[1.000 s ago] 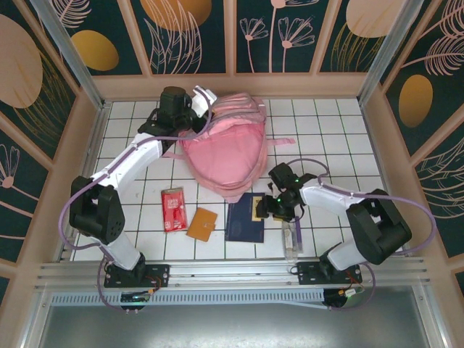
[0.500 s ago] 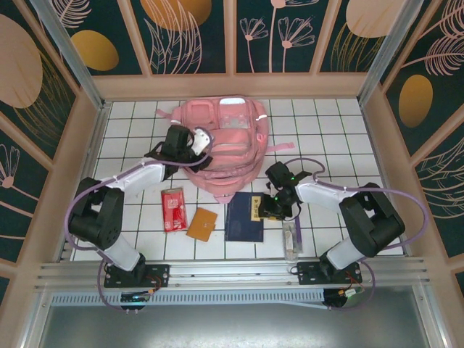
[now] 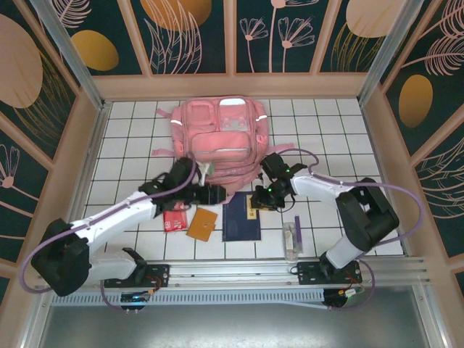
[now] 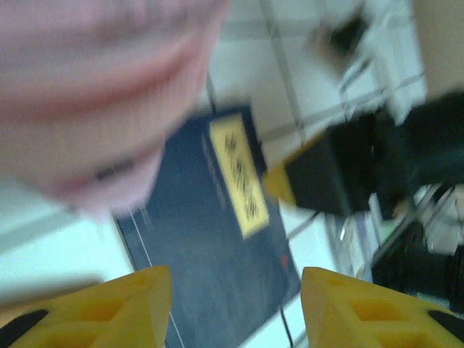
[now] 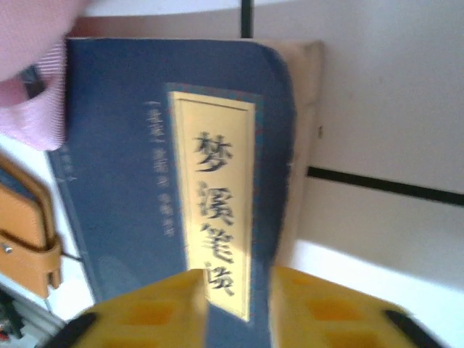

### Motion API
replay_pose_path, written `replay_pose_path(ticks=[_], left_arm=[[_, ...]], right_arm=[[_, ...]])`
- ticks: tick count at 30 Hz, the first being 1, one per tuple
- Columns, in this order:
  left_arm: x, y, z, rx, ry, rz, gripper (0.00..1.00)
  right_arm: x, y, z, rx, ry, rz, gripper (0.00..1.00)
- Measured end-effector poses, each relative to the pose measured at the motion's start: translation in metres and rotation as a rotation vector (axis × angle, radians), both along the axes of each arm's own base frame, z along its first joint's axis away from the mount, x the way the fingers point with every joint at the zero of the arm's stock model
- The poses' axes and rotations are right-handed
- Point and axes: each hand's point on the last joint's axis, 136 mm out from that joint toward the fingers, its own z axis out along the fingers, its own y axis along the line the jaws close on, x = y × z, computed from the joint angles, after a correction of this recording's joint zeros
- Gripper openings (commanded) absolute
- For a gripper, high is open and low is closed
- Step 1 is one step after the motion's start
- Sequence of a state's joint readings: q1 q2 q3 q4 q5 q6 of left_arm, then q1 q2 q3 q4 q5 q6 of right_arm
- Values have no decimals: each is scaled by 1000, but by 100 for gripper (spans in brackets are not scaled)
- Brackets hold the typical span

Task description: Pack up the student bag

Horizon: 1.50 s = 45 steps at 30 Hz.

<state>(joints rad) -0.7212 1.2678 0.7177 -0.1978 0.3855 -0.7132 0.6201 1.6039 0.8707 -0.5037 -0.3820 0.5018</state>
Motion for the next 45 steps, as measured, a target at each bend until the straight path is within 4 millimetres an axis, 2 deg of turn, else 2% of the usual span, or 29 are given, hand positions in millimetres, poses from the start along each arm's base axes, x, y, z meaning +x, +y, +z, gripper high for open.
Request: replay_pose_path(ticks=[2,5,13,22,27,31,33,38,42,45], left_arm=[[-22,-3,-26,42,112,4,59],[-34,-12,-47,88,205,28,61],[-26,-23,-89,216,325,118,60],[-22,-27,-93,283,333,146,58],[-23,-32,-93,234,358,126,55],[-26,-34,-88,202,366,74,55],[-33,-38,-85,181,380,34,54],[-44,-48,-64,87,379,-18,52],[-33,-66,-45,-8,314,-26,41],[-28,-65,-46,1,300,6,30]], right_arm=[[-2,-4,-12,-33,24,-1,12],[0,-4,-12,-32,20,-4,11],[-1,-6,-13,-8,13,-10,7],[3,-16,-13,115,30,-12,1],[2,-14,-13,174,44,22,1],[2,-13,-12,199,32,55,1],[2,-14,-12,208,24,66,1],[2,-13,-11,227,6,92,1],[-6,-7,-12,264,24,113,1],[-13,-4,-12,277,40,128,1]])
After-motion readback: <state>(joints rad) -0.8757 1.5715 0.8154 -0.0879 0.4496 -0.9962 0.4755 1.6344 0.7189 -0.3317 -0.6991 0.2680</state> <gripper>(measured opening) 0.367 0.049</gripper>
